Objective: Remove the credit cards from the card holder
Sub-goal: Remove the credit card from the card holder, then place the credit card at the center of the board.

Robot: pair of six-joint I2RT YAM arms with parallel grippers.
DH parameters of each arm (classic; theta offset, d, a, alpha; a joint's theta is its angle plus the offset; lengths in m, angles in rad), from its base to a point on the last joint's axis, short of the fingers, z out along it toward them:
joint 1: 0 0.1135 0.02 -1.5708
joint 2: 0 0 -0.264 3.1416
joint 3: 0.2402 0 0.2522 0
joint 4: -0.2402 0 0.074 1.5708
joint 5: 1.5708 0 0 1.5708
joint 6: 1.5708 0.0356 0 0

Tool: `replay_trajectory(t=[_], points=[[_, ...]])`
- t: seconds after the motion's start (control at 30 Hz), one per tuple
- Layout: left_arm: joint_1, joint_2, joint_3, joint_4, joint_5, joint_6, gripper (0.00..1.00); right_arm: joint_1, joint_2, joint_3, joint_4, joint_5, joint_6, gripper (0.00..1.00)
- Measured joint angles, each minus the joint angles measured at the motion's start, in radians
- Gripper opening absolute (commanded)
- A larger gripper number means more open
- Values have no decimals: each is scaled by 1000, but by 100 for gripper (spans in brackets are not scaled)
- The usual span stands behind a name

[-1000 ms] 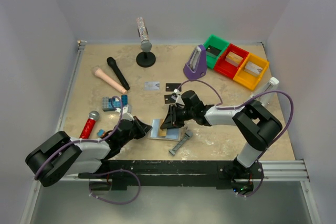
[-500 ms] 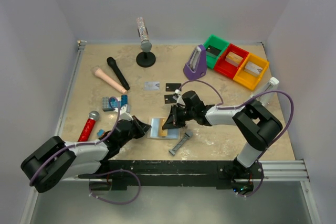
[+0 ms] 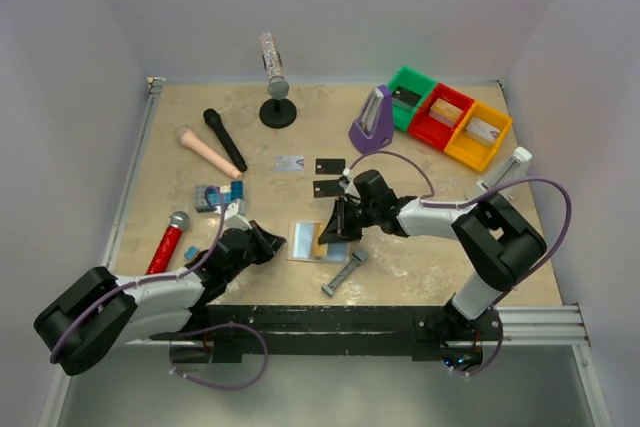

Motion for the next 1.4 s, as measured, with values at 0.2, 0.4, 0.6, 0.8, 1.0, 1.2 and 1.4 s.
replay_trajectory(t=[0.2,0.4,0.6,0.8,1.0,1.2,1.4], points=[[0,-48,0,-20,-15,1,0,-29,-36,0,-60,15,-25,0],[0,-90,0,-56,-18,7,0,-34,-77,5,-146,40,-64,0],[0,-232,0,-134,-17,25,0,-33,-177,21,-258,61,-137,0],[0,-447,2,-294,-14,64,37,-34,-350,55,-332,30,-239,0],[0,-634,29,-393,50,113,64,-33,-460,89,-394,-94,-348,0],[0,-683,81,-358,253,176,67,10,-506,143,-548,-225,-495,0],[0,-589,200,-300,507,251,66,112,-504,240,-724,-318,-655,0]])
